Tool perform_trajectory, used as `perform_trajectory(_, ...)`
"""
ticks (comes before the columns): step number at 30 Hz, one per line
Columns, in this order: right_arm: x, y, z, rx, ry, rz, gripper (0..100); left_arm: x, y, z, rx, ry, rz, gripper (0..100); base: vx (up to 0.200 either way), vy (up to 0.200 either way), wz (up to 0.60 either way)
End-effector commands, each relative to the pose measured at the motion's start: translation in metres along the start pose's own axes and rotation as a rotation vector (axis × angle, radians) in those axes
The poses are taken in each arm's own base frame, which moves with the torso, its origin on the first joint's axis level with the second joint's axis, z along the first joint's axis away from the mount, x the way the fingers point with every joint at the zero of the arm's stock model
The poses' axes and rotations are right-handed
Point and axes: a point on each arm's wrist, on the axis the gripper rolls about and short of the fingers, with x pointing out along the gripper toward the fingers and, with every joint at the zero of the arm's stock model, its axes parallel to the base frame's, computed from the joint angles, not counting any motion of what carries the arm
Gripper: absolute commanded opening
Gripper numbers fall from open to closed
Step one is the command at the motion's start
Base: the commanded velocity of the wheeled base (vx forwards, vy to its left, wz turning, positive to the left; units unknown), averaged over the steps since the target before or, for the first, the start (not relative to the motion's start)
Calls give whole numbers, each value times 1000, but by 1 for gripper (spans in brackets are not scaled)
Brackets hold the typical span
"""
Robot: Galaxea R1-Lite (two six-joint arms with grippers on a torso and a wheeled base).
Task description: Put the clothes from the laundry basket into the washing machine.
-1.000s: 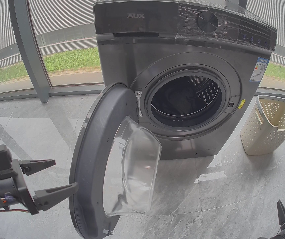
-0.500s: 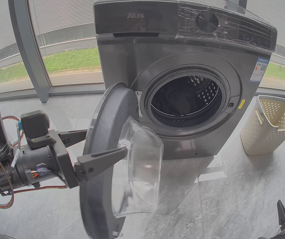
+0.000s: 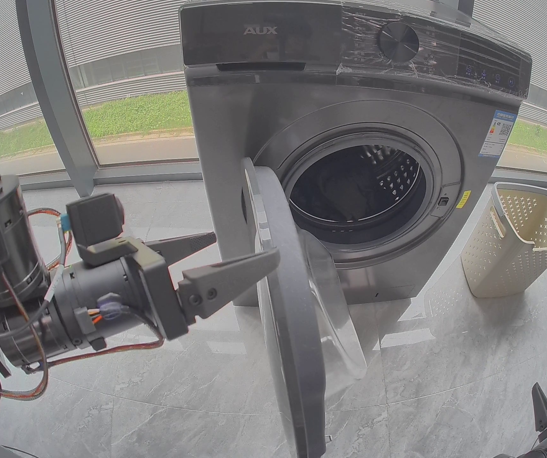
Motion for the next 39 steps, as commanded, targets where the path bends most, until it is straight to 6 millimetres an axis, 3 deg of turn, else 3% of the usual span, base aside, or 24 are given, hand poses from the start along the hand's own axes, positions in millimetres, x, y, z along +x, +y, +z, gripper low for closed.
perform_trajectory(1,1,0,-2,0,8,0,100,-35,0,0,4,-7,38,100,0,0,0)
perform_trajectory(6,1,0,-2,0,8,0,100,-64,-1,-1,7,-23,72,100,0,0,0)
perform_trajectory(11,0,0,-2,0,6,0,100,-64,17,-15,119,78,244,100,0,0,0)
perform_trajectory(16,1,0,-2,0,8,0,100,-41,31,-31,161,188,307,100,0,0,0)
perform_trajectory(20,1,0,-2,0,8,0,100,-20,34,-27,165,182,322,100,0,0,0)
perform_trajectory(29,0,0,-2,0,6,0,100,57,46,-23,96,121,334,100,0,0,0)
perform_trajectory(34,1,0,-2,0,8,0,100,102,31,-10,-18,-23,264,100,0,0,0)
perform_trajectory(39,1,0,-2,0,8,0,100,121,30,-22,-30,-12,255,100,0,0,0)
